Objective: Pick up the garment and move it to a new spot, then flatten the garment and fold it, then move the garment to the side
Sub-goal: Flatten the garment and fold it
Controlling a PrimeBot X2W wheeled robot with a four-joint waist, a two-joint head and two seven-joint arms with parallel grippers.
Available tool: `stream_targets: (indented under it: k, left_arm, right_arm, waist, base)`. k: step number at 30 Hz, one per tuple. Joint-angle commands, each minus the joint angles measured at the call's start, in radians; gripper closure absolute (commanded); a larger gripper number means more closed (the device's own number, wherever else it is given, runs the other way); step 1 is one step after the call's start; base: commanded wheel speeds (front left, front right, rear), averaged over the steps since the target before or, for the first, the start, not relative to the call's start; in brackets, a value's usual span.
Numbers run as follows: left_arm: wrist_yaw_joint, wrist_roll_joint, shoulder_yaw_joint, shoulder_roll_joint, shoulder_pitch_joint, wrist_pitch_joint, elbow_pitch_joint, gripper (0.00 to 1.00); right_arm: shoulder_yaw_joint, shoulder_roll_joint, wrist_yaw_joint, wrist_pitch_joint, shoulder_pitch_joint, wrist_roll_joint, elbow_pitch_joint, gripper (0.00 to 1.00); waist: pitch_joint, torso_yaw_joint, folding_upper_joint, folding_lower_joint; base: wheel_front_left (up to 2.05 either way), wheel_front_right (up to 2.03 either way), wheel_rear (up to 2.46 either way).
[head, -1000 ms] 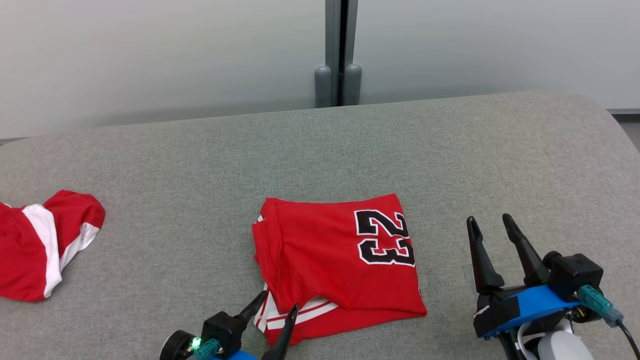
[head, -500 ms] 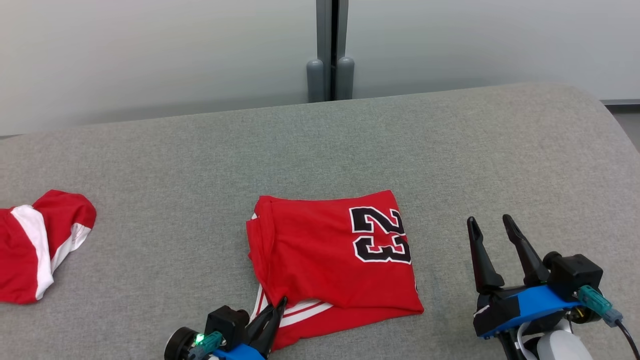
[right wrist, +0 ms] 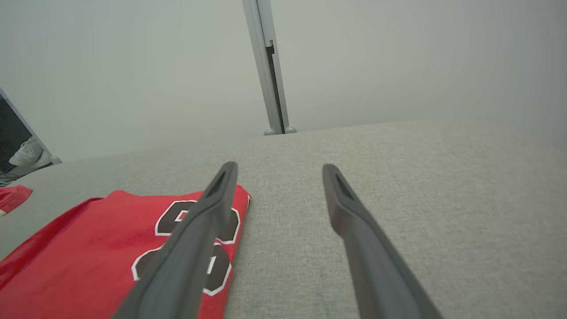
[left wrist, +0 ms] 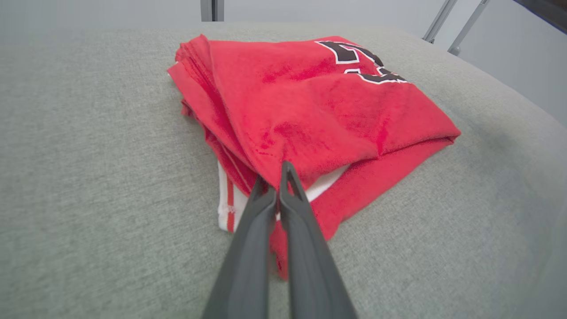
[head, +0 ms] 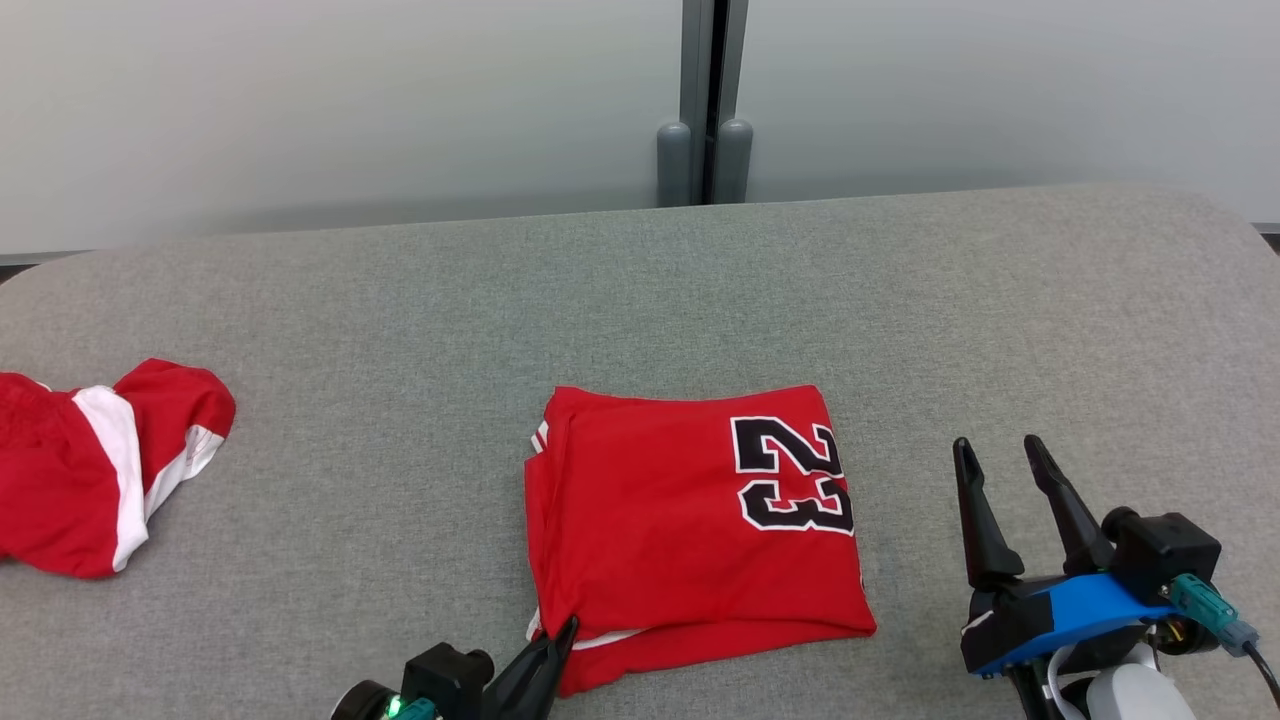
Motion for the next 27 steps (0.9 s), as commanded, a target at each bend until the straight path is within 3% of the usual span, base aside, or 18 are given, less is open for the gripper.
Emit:
stream_targets:
  k: [1, 6, 7, 8, 18, 25, 27]
  left_arm:
    - [0.008, -0.009, 0.004, 0.010, 0.018, 0.009, -0.024, 1.00]
    - [0.018, -0.026, 0.002, 0.006, 0.037, 0.026, -0.042, 0.96]
    - [0.022, -0.021, 0.002, 0.007, 0.037, 0.025, -0.040, 0.71]
    - [0.027, -0.020, 0.005, 0.007, 0.035, 0.020, -0.040, 0.00]
    - [0.081, -0.012, 0.102, 0.023, 0.016, -0.026, -0.119, 0.00]
    - [0.124, 0.014, 0.230, 0.048, 0.021, -0.031, -0.209, 0.00]
    - [0.137, 0.037, 0.308, 0.050, 0.036, -0.031, -0.251, 0.00]
  right_arm:
    - [-0.006, -0.001, 0.000, -0.002, -0.003, -0.008, 0.002, 0.00]
    - [-0.007, -0.001, 0.000, 0.001, -0.010, -0.010, 0.011, 0.00]
    - [-0.006, -0.001, 0.000, 0.001, -0.012, -0.009, 0.013, 0.00]
    - [-0.005, -0.001, 0.000, 0.001, -0.013, -0.009, 0.015, 0.00]
    - [-0.006, -0.001, 0.000, -0.010, -0.023, -0.010, 0.026, 0.00]
    - [0.010, -0.001, 0.000, -0.014, -0.039, -0.011, 0.021, 0.00]
    - [0.011, -0.001, 0.000, -0.015, -0.033, -0.010, 0.018, 0.00]
  waist:
    - [0.002, 0.003, 0.0000, 0.0000]
    - [0.005, 0.003, 0.0000, 0.0000]
    - [0.005, 0.003, 0.0000, 0.0000]
    - [0.004, 0.002, 0.0000, 0.0000]
    - [-0.011, 0.007, 0.0000, 0.0000]
    - [-0.020, 0.020, 0.0000, 0.0000]
    - [-0.024, 0.029, 0.0000, 0.0000]
  base:
    - [0.00, 0.00, 0.00]
    - [0.00, 0.00, 0.00]
    - [0.00, 0.00, 0.00]
    - [0.00, 0.00, 0.00]
    - [0.00, 0.00, 0.00]
    - [0.00, 0.00, 0.00]
    - [0.00, 0.00, 0.00]
